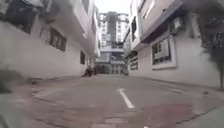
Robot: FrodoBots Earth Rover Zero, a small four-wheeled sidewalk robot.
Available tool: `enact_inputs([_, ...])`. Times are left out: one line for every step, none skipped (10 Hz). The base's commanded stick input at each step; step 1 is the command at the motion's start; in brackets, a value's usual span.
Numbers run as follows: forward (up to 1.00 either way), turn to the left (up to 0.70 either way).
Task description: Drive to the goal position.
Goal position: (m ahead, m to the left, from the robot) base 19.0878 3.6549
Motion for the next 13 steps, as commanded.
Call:
enact_inputs([1.0, 0.05])
enact_inputs([1.0, 0.05])
enact_inputs([1.0, -0.2])
enact_inputs([1.0, -0.28])
enact_inputs([1.0, -0.11])
enact_inputs([1.0, 0.04])
enact_inputs([1.0, 0.05])
enact_inputs([1.0, 0.05])
enact_inputs([1.0, 0.05])
enact_inputs([1.0, 0.05])
enact_inputs([1.0, 0.05])
enact_inputs([1.0, -0.19])
enact_inputs([1.0, -0.35])
